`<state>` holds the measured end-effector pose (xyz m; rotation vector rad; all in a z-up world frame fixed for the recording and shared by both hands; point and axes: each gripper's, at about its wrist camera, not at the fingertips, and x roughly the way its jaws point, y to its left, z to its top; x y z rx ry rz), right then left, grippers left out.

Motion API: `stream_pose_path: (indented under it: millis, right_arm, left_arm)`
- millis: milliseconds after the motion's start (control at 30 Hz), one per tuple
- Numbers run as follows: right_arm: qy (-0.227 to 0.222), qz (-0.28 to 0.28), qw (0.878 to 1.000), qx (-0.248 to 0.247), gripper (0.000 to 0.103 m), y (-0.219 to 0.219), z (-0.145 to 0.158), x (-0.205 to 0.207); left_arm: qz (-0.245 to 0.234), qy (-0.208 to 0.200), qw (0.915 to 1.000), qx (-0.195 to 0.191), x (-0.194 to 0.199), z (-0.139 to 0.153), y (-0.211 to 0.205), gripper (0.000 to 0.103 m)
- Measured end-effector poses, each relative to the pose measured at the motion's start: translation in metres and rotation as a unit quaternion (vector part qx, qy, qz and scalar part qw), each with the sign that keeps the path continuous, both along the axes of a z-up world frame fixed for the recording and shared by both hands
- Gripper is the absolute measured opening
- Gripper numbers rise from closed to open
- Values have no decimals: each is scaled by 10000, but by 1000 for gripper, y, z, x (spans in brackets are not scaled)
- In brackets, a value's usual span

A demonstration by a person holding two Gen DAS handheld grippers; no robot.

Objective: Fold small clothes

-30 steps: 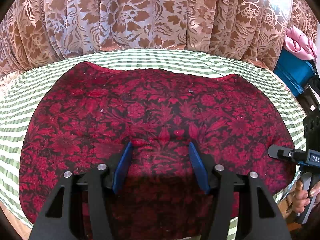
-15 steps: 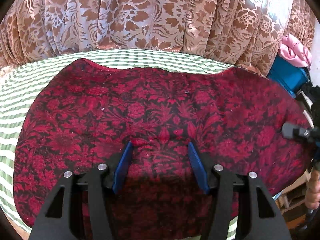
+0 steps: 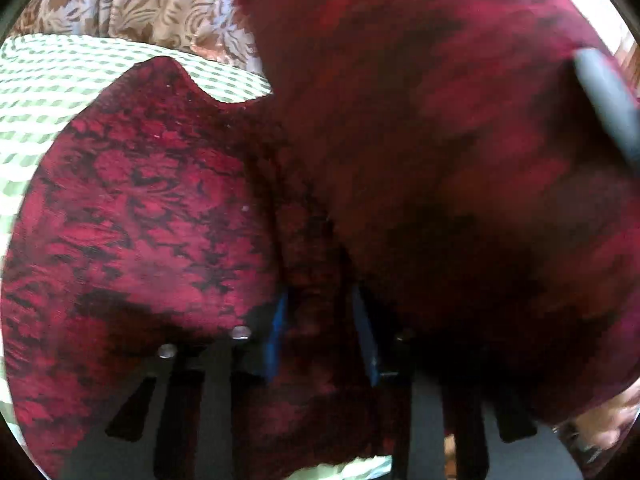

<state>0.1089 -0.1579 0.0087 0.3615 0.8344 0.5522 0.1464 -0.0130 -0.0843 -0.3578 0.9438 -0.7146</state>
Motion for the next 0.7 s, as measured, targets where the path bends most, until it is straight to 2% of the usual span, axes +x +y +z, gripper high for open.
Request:
stream_pose_path:
  millis: [100,200,267,367,433,500,567,700]
  right_arm:
    - [27,40,9996,-278,32,19,-5,8]
    - [-43,9,9977,-682,32,36,-7,8]
    - [-185,-37,9929,-1177,32,56,-11,5]
    - [-412,28,9779,-2048,33,96,-30,-1]
    - [-591,174,9607,-2708,35,126,-50,-7]
    - [-824,224,9453,-3149,37,144,-67,-13]
    - [-1002,195,9359,-3371,40,152,-74,-17]
    - [-1335,200,9211,-3652,42,156,-80,-25]
  left_arm:
    - [-38,-1,9998,-211,-7,4,35,26]
    - [225,-202,9991,-311,-13,10,83,34]
    - [424,-216,9976,-503,-10,13,113,34]
    - [694,-259,9924,-979,-2,22,152,36]
    - [642,-231,9890,-1311,5,29,162,43]
    - [467,-288,9887,-1396,8,39,160,47]
    - [377,-281,9900,-1330,16,43,154,55]
    - [46,-204,9945,-1026,37,53,128,57]
